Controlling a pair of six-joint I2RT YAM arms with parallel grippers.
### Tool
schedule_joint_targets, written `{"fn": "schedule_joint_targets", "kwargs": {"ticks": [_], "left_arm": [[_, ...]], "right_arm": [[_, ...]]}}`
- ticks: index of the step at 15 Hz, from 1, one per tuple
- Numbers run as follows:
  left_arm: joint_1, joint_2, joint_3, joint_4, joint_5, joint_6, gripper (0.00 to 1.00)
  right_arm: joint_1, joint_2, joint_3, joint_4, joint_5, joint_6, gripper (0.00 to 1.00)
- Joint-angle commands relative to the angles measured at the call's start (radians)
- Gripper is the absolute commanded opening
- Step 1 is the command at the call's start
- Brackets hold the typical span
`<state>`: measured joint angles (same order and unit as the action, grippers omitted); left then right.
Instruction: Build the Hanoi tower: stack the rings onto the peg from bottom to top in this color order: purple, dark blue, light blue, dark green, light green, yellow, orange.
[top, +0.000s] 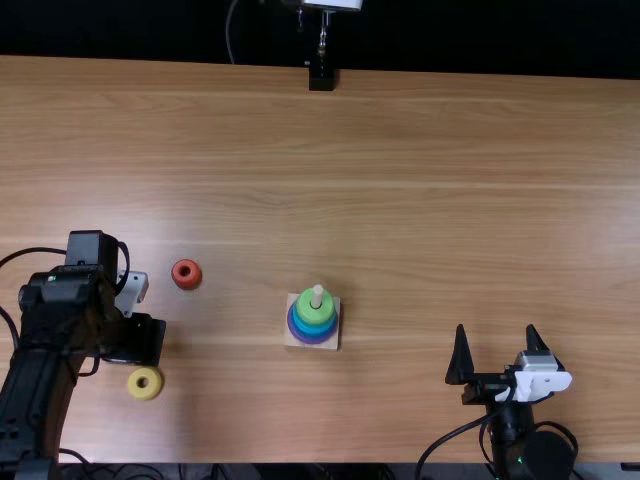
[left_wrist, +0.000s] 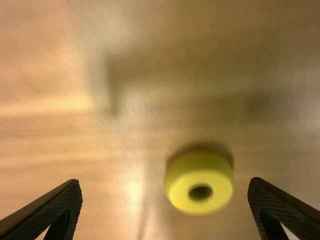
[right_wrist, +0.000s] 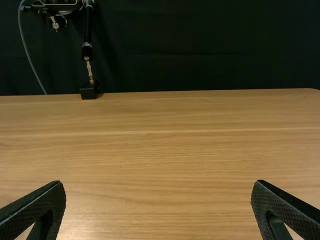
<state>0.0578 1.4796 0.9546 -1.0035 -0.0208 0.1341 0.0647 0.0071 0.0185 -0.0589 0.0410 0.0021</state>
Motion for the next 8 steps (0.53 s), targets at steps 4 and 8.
{"fn": "schedule_joint_targets", "kwargs": {"ticks": [4,8], "left_arm": [[-0.006,-0.196,-0.117,0.032,-0.001,0.006,1.00],[-0.003,-0.300,-0.218,0.033,-0.001,0.008,1.00]], "right_arm": [[-0.011,-0.007,-0.006,-0.005,-0.006,0.000,1.00],[-0.011,-0.007,-0.006,-0.005,-0.006,0.000,1.00]]}}
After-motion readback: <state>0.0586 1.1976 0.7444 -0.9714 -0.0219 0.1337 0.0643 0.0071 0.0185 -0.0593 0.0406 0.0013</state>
